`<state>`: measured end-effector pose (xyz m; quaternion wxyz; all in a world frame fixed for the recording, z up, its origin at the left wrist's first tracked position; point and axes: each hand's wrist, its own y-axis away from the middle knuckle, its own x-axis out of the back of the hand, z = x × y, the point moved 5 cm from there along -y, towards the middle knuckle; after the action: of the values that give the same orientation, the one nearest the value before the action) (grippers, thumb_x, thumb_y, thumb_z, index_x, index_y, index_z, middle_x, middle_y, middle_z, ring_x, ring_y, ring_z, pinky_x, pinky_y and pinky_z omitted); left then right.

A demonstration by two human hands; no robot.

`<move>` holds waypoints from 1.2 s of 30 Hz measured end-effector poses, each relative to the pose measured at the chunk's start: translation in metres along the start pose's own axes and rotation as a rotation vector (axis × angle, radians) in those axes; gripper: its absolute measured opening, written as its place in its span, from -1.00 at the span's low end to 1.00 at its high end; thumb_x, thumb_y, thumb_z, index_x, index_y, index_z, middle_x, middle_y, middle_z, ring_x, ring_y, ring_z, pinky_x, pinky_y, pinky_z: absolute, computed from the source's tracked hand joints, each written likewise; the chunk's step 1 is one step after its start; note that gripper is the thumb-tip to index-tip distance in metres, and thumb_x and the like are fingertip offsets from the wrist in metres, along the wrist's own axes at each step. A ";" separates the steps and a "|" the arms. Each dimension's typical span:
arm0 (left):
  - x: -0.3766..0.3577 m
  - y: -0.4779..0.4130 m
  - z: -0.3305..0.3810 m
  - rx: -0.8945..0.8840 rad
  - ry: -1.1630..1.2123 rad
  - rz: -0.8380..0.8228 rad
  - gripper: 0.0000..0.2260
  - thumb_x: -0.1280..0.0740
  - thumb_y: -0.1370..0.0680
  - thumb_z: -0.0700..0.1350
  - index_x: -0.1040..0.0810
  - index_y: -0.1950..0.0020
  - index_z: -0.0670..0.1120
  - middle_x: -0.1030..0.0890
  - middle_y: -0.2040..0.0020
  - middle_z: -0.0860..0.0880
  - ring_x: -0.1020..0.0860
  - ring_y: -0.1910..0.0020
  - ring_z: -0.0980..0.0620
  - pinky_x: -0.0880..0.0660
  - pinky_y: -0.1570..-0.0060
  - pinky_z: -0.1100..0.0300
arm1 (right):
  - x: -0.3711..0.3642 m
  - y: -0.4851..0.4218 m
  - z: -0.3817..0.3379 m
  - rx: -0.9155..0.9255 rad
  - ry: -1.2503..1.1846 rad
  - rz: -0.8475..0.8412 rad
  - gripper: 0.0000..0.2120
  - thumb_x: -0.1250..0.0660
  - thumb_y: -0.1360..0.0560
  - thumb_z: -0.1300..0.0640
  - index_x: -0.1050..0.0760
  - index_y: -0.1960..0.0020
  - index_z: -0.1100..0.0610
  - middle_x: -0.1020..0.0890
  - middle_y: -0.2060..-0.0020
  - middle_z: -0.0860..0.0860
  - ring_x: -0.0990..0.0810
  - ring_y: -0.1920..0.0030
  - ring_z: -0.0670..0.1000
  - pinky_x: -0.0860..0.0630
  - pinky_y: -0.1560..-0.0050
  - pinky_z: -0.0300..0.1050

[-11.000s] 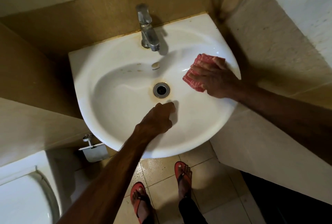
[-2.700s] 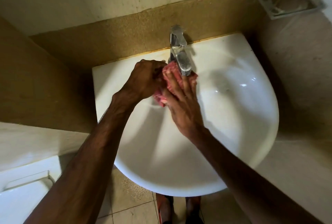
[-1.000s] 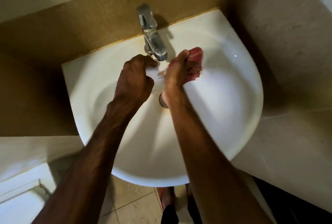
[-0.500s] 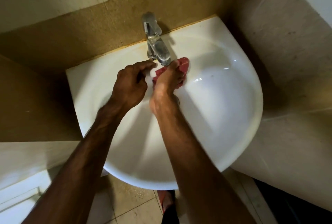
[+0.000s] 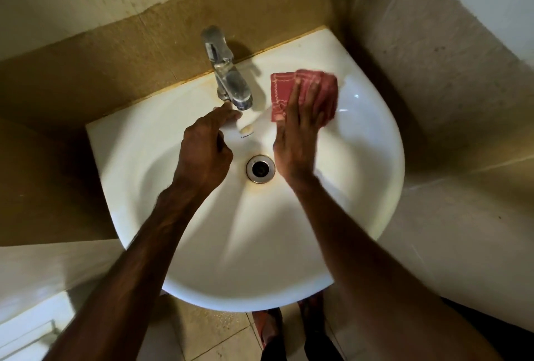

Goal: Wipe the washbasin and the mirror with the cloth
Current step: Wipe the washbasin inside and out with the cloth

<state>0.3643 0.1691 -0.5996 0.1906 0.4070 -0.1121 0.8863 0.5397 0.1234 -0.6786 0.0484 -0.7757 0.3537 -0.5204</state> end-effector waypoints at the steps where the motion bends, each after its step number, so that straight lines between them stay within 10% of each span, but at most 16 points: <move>1: -0.001 0.000 0.000 0.005 -0.005 -0.003 -0.43 -0.16 -0.45 -0.48 -0.58 -0.37 -0.09 -0.55 -0.41 -0.02 -0.46 -0.45 0.01 -0.29 -0.50 0.22 | 0.007 -0.007 0.008 0.097 0.120 -0.022 -0.41 -0.16 -0.68 0.17 -0.13 -0.68 0.22 -0.10 -0.66 0.30 0.03 -0.67 0.37 0.00 -0.62 0.39; 10: -0.003 0.005 0.008 0.027 0.009 -0.024 -0.43 -0.20 -0.46 -0.47 -0.51 -0.42 -0.12 -0.59 -0.35 -0.05 -0.52 -0.38 -0.04 -0.30 -0.43 0.26 | 0.059 -0.063 0.064 0.452 0.475 -0.208 -0.35 -0.21 -0.66 0.19 -0.08 -0.70 0.01 -0.17 -0.68 0.09 -0.17 -0.67 0.22 -0.17 -0.62 0.13; 19: -0.008 0.006 -0.002 0.045 0.022 -0.021 -0.38 -0.20 -0.45 -0.46 -0.49 -0.44 -0.03 -0.55 -0.40 -0.01 -0.45 -0.44 -0.05 -0.27 -0.41 0.28 | 0.129 -0.007 0.091 0.657 0.628 -0.453 -0.35 -0.10 -0.45 0.15 -0.47 -0.53 0.09 -0.43 -0.56 0.09 -0.35 -0.58 0.26 -0.23 -0.55 0.21; 28: -0.010 0.008 -0.007 0.034 0.019 -0.040 -0.43 -0.20 -0.52 -0.40 -0.44 -0.49 0.00 -0.45 -0.51 0.01 -0.28 -0.57 -0.01 -0.23 -0.53 0.13 | 0.068 -0.024 0.072 0.799 0.547 -0.404 -0.23 -0.36 -0.55 0.24 -0.15 -0.69 0.04 -0.20 -0.67 0.05 -0.13 -0.67 0.20 -0.02 -0.67 0.22; 36: -0.014 0.011 -0.001 0.022 -0.028 -0.017 -0.41 -0.18 -0.52 -0.41 -0.35 -0.54 -0.09 -0.46 -0.47 0.06 -0.32 -0.51 -0.02 -0.09 -0.26 0.48 | 0.030 -0.034 0.051 1.118 0.433 -0.367 -0.32 -0.07 -0.65 0.40 -0.10 -0.69 -0.04 -0.21 -0.67 0.04 -0.12 -0.66 0.28 -0.06 -0.62 0.39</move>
<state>0.3668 0.1563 -0.6114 0.1918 0.4225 -0.1014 0.8800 0.6059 0.1157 -0.6632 0.2840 -0.5582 -0.1093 -0.7719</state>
